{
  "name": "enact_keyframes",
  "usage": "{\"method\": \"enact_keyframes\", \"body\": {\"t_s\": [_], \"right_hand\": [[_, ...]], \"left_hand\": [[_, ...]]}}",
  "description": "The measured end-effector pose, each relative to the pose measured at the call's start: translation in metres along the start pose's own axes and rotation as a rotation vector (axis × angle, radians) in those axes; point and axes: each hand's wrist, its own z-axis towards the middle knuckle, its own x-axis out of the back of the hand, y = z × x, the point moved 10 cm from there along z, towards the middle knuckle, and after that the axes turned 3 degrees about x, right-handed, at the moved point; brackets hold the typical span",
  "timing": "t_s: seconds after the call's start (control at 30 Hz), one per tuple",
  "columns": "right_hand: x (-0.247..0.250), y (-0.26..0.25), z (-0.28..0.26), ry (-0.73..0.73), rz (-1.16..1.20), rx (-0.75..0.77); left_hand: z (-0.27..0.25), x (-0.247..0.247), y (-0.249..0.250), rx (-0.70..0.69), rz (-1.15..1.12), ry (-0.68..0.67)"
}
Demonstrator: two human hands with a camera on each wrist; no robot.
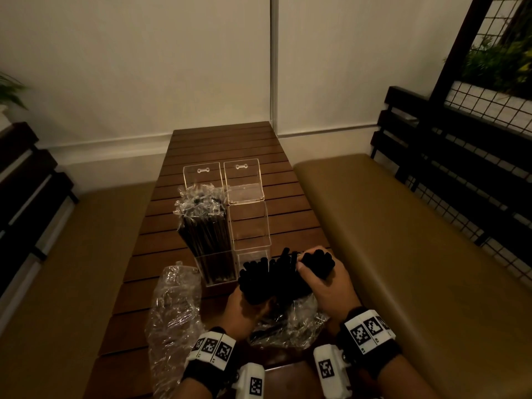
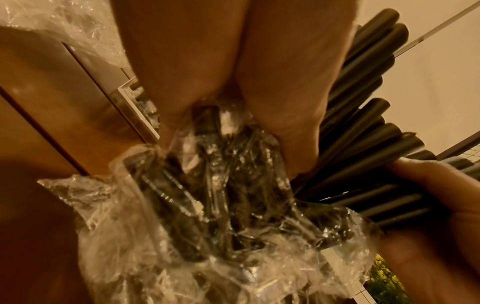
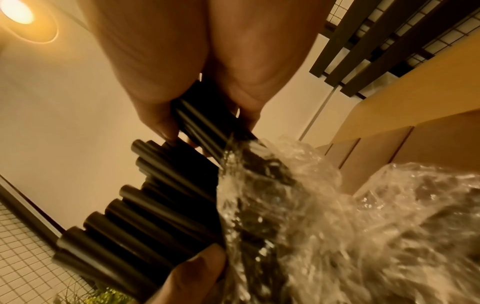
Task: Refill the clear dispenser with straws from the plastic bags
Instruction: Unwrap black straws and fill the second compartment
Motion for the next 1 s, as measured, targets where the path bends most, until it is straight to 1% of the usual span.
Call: {"method": "enact_keyframes", "body": {"t_s": [0.1, 0.2, 0.3, 0.37, 0.43, 0.5, 0.67, 0.77, 0.9, 1.0], "right_hand": [[0.007, -0.012, 0.004, 0.052, 0.083, 0.012], [0.016, -0.021, 0.01, 0.108, 0.175, -0.007], [0.024, -0.029, 0.017, 0.15, 0.16, 0.007], [0.021, -0.03, 0.018, 0.12, 0.111, 0.016], [0.012, -0.026, 0.015, 0.06, 0.068, -0.01], [0.002, -0.02, 0.011, -0.003, 0.086, -0.043], [-0.012, -0.014, 0.005, -0.11, 0.024, -0.017], [-0.015, -0.015, 0.004, -0.13, -0.001, 0.005], [-0.011, -0.016, 0.002, -0.092, 0.006, 0.039], [-0.015, -0.02, 0.002, -0.119, -0.074, 0.052]], "left_hand": [[0.001, 0.0, -0.003, 0.01, 0.009, 0.008], [0.001, 0.0, -0.002, 0.023, 0.005, 0.01], [0.0, -0.001, -0.002, 0.011, 0.019, 0.018], [0.0, 0.0, -0.005, 0.03, 0.009, 0.028], [0.002, -0.001, -0.006, 0.051, -0.008, 0.024], [0.002, -0.004, -0.003, 0.05, -0.032, 0.008], [0.002, -0.004, 0.0, 0.021, -0.036, -0.004], [0.003, -0.003, 0.001, 0.014, -0.051, 0.002], [0.001, -0.002, 0.001, 0.013, -0.074, 0.008], [0.0, -0.003, 0.004, 0.003, -0.038, 0.004]]}}
